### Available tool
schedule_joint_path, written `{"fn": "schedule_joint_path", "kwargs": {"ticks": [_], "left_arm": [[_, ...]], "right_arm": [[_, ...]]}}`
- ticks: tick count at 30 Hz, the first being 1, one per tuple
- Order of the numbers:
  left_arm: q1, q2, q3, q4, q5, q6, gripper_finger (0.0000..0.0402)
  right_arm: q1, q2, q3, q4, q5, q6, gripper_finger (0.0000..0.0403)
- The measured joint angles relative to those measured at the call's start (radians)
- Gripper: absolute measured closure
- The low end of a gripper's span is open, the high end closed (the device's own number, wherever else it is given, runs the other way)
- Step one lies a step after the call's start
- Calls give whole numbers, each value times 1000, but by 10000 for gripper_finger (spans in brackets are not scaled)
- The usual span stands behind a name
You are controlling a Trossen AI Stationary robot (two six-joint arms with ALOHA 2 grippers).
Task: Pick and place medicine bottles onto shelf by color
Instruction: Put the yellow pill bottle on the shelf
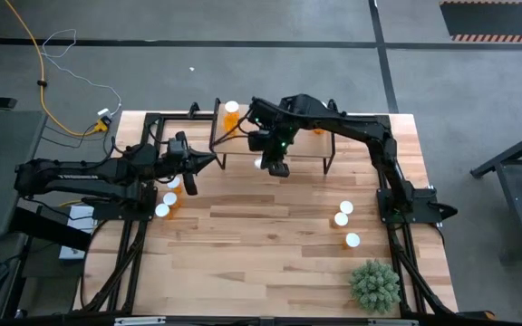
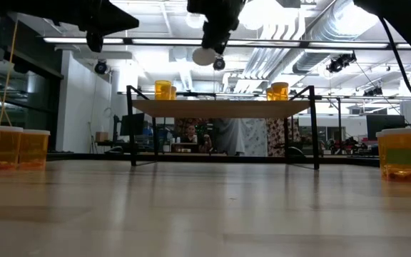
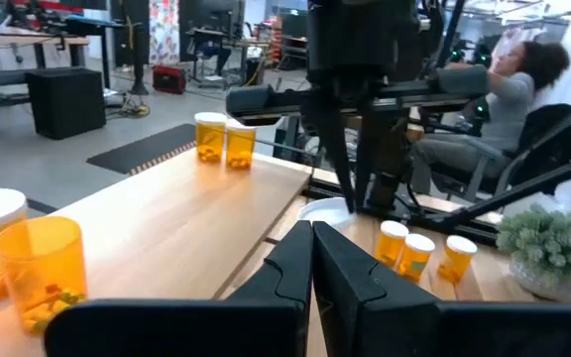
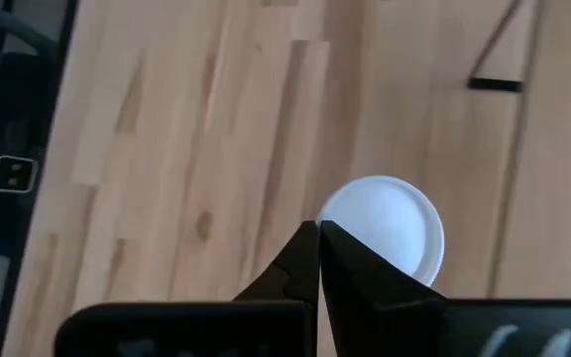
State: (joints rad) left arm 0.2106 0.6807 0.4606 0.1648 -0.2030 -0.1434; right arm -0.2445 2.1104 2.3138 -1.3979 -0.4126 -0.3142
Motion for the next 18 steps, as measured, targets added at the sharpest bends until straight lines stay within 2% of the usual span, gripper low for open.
{"fn": "schedule_joint_path", "kwargs": {"ticks": [11,14,18], "left_arm": [[-25,0,0,-4,-7,26,401],[-25,0,0,-10,-7,26,401],[-25,0,0,-11,-8,25,401]], "right_arm": [[94,-8,-25,-44,0,54,403],[115,-49,-115,-26,0,80,403],[132,-178,-362,124,0,133,403]]}}
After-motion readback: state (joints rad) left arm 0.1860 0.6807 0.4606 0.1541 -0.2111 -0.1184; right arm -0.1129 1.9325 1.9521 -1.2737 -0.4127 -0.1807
